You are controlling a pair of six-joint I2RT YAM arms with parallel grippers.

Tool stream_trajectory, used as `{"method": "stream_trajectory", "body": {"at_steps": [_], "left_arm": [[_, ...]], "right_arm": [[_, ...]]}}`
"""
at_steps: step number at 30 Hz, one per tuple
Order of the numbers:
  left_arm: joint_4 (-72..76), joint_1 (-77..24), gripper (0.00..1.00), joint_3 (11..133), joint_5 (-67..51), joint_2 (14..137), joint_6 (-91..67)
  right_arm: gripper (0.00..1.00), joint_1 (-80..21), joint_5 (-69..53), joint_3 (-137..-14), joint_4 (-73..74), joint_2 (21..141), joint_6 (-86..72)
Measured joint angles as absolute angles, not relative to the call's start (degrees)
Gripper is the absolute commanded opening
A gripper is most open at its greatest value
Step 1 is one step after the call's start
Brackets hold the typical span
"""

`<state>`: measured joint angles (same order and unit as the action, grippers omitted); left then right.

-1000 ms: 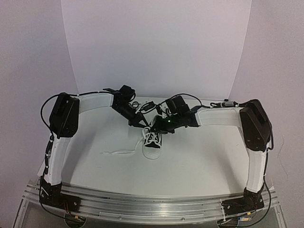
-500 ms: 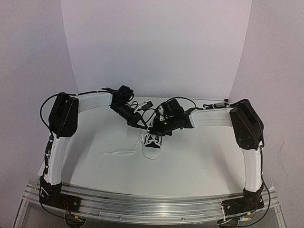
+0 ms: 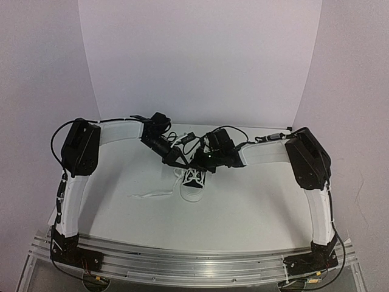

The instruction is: Tie the shoes

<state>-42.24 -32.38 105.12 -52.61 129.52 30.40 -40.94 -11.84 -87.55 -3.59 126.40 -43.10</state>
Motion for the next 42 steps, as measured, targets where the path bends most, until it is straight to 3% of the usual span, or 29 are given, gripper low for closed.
{"method": "stream_trajectory", "body": {"at_steps": [4, 8, 10, 13, 16, 26, 31, 42], "left_arm": [[-44.01, -32.47, 0.47, 105.76, -52.84, 130.25, 31.54], [-48.52, -32.19, 0.56, 110.48, -52.79, 131.93, 34.67], [-51.53, -31.65, 0.55, 114.92, -53.24, 132.75, 37.21], [-52.21, -29.56, 0.4, 119.6, -54.17, 133.02, 37.9], [-47.78, -26.09, 0.33, 120.79, -52.96, 133.39, 36.32], [-29.1, -25.25, 0.44, 112.79, -42.35, 140.84, 34.58], [-27.67, -27.84, 0.49, 112.79, -44.81, 141.91, 36.14], [-30.18, -26.62, 0.51, 112.86, -53.51, 141.91, 40.79]], "right_arm": [[0.0, -40.18, -11.3, -85.26, -6.5, 126.87, -44.77], [0.0, -39.99, -10.65, -83.96, -8.27, 126.95, -46.25], [0.0, -39.99, -10.39, -83.72, -8.76, 126.98, -46.71], [0.0, -39.94, -10.12, -83.66, -9.13, 126.98, -46.88], [0.0, -39.78, -9.84, -83.66, -9.23, 126.98, -46.87], [0.0, -39.77, -9.85, -83.66, -9.39, 127.09, -46.8], [0.0, -39.77, -9.83, -83.66, -9.37, 127.11, -46.71], [0.0, -39.66, -9.59, -83.66, -9.34, 127.17, -46.3]]}}
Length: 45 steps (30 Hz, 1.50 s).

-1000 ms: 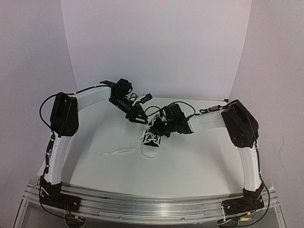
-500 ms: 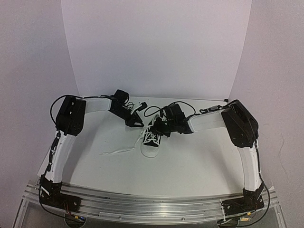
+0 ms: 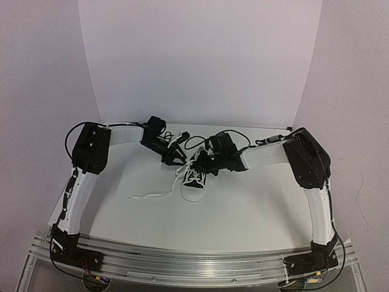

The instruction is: Tie the shoes

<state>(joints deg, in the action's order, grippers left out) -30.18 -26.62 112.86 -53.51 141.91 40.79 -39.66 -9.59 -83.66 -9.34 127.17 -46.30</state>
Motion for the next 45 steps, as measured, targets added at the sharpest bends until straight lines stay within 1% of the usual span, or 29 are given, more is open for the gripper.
{"method": "stream_trajectory", "body": {"at_steps": [5, 15, 18, 21, 27, 28, 33, 35, 36, 38, 39, 40, 43, 45], "left_arm": [[-33.44, -26.57, 0.51, 112.86, -56.98, 141.89, 42.27], [-34.92, -26.67, 0.48, 112.86, -60.44, 141.84, 41.87], [-35.09, -26.76, 0.45, 112.86, -60.9, 141.84, 41.5], [-34.99, -26.99, 0.44, 112.86, -60.9, 141.84, 40.49], [-34.92, -27.48, 0.46, 112.86, -60.9, 141.84, 39.07], [-34.94, -27.49, 0.45, 112.86, -60.9, 141.84, 39.09], [-34.9, -27.51, 0.3, 112.84, -60.17, 141.58, 40.77], [-34.89, -27.55, 0.26, 112.84, -59.76, 141.46, 41.15], [-34.89, -27.59, 0.22, 112.84, -59.68, 141.41, 41.27], [-34.92, -27.74, 0.08, 112.86, -59.45, 141.4, 41.87], [-34.87, -27.76, 0.03, 112.86, -59.19, 141.4, 42.15], [-34.88, -27.73, 0.01, 112.86, -58.84, 141.4, 42.25], [-34.98, -27.5, 0.0, 112.86, -58.12, 141.4, 42.52], [-34.99, -27.49, 0.0, 112.85, -57.81, 141.29, 42.82]], "right_arm": [[0.0, -39.66, -9.72, -83.89, -9.08, 127.2, -44.91], [0.0, -39.66, -10.44, -84.69, -8.24, 127.2, -41.41], [0.0, -39.66, -11.01, -85.65, -7.9, 127.46, -40.48], [0.0, -39.66, -11.94, -87.25, -7.62, 128.12, -39.43], [0.0, -39.66, -12.64, -88.04, -7.42, 128.5, -38.94], [0.0, -39.66, -12.78, -88.06, -7.41, 128.52, -38.94], [0.0, -39.66, -14.12, -89.22, -7.2, 129.46, -38.74], [0.0, -39.65, -14.79, -89.77, -7.21, 129.96, -38.55], [0.0, -39.62, -15.15, -89.99, -7.22, 130.17, -38.44], [0.0, -39.56, -15.49, -90.11, -7.19, 130.34, -38.2], [0.0, -39.52, -15.49, -90.11, -6.79, 130.36, -37.99], [0.0, -39.47, -15.52, -90.11, -6.47, 130.37, -37.77], [0.01, -39.4, -15.64, -90.04, -6.25, 130.34, -37.5], [0.09, -39.4, -15.59, -90.02, -6.27, 130.34, -37.37]]}}
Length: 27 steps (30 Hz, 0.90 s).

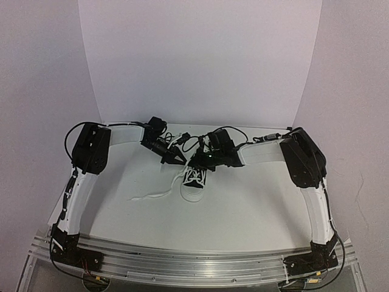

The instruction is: Tie the shoes

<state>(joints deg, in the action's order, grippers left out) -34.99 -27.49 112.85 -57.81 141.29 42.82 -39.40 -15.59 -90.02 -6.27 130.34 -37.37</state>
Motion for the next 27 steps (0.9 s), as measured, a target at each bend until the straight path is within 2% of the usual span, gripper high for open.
{"method": "stream_trajectory", "body": {"at_steps": [5, 7, 8, 18, 24, 27], "left_arm": [[-34.67, -27.68, 0.0, 111.64, -55.8, 139.6, 41.38], [-34.14, -27.78, 0.0, 110.91, -54.51, 138.29, 40.25], [-33.43, -27.85, 0.0, 110.87, -53.57, 137.87, 39.71], [-30.96, -28.58, 0.0, 109.46, -49.07, 137.43, 36.39], [-30.83, -28.58, 0.0, 109.38, -48.7, 137.43, 35.04], [-30.81, -28.58, 0.0, 109.38, -48.66, 137.43, 34.35]], "right_arm": [[0.39, -39.25, -14.93, -88.75, -6.36, 129.28, -35.68], [0.59, -39.1, -15.24, -87.65, -6.29, 127.78, -34.06], [0.62, -39.15, -15.98, -86.71, -6.36, 126.31, -32.61], [0.66, -43.84, -16.64, -76.76, -5.71, 111.03, -16.99], [0.7, -48.38, -18.41, -78.48, -1.18, 112.21, -0.12], [0.71, -52.36, -22.33, -88.26, 2.29, 119.33, 8.26]]}}
